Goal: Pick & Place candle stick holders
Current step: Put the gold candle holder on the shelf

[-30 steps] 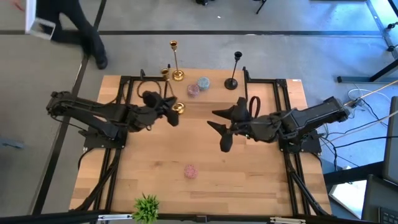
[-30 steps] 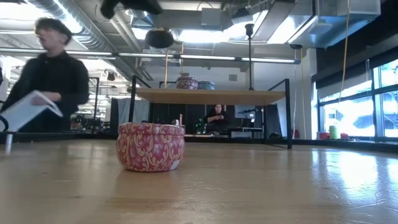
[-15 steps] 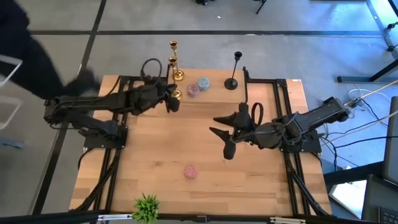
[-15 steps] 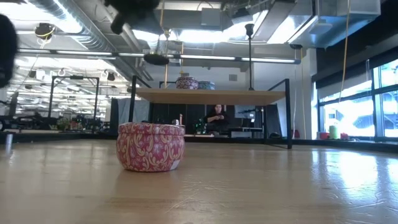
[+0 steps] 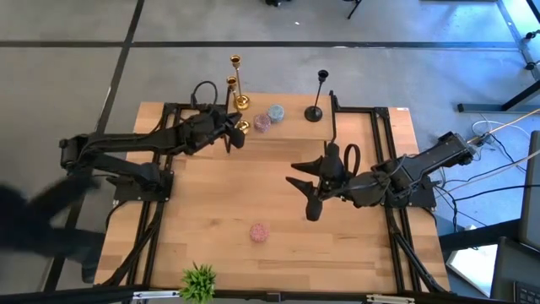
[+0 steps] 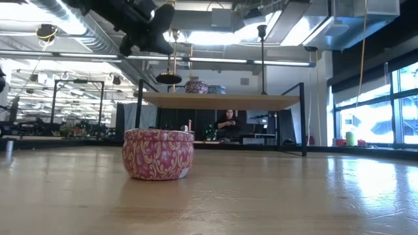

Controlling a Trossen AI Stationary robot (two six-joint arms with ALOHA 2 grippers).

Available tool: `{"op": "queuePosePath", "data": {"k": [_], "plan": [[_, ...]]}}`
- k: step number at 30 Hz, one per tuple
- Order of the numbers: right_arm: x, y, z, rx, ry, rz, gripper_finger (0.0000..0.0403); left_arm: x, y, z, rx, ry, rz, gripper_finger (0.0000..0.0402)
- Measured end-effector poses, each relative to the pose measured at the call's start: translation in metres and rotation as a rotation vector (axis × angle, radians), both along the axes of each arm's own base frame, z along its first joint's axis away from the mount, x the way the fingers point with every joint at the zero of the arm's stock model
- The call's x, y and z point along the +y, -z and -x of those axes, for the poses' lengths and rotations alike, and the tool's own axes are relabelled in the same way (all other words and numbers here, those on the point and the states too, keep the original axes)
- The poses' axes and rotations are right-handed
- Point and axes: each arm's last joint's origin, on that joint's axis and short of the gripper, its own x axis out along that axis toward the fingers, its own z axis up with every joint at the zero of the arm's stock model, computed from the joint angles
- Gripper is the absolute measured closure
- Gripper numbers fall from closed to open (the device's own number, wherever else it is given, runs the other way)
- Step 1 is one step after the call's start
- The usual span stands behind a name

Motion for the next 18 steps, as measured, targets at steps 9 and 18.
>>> {"op": "queuePosePath", "data": {"k": [9,18], "plan": [[0.000,0.000,0.000,0.001,-0.001,0.003,0.0226,0.006,0.002,0.002,0.041,-0.010,-0.019,0.0393],[0.000,0.000,0.000,0.004,-0.008,0.002,0.0226,0.015,0.006,0.005,0.055,-0.021,-0.019,0.0393]]}}
